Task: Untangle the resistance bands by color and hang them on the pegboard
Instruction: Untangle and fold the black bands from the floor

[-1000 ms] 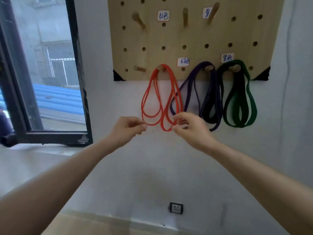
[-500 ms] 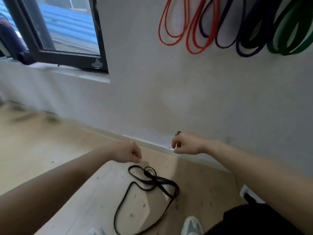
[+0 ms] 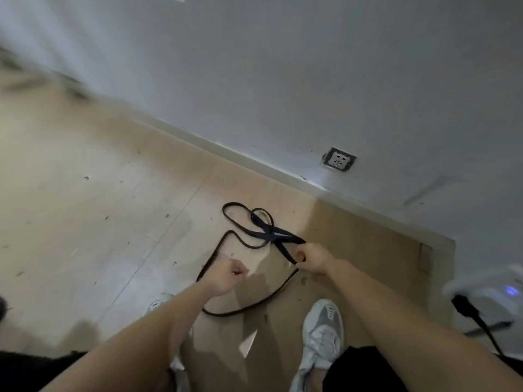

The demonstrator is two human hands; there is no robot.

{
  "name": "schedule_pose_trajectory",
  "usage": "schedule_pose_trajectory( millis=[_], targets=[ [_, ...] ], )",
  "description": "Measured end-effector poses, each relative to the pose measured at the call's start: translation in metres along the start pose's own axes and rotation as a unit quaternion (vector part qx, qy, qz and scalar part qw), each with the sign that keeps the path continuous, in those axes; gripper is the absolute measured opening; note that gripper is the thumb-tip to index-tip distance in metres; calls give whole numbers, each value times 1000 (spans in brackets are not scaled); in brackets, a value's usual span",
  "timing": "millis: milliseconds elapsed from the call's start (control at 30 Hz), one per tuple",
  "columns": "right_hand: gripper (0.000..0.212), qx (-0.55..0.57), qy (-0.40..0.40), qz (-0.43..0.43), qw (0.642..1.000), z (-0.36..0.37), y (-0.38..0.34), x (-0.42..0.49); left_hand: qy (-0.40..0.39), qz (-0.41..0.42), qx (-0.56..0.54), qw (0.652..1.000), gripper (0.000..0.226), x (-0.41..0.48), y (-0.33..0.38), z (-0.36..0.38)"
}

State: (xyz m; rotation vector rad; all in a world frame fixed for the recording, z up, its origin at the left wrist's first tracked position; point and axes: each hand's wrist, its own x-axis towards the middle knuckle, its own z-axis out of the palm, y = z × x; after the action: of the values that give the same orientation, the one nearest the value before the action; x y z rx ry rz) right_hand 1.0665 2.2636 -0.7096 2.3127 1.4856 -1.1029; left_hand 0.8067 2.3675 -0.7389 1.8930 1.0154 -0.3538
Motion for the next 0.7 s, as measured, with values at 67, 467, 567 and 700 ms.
schedule_pose_trajectory(
  millis=[67, 467, 567, 700],
  targets=[
    [38, -5, -32, -20, 999, 32, 5, 11, -39, -5, 46, 998, 29, 6, -23, 36],
    [17, -106, -97, -10, 990, 84, 18, 27, -151, -71, 133, 977, 28, -4, -70, 84],
    [14, -17, -44, -33, 998, 37, -2, 12, -122, -32, 111, 986, 19, -9, -57, 73],
    [14, 63, 49, -77, 994, -33, -35, -16, 6, -3, -86, 996, 42, -16, -18, 46]
  ],
)
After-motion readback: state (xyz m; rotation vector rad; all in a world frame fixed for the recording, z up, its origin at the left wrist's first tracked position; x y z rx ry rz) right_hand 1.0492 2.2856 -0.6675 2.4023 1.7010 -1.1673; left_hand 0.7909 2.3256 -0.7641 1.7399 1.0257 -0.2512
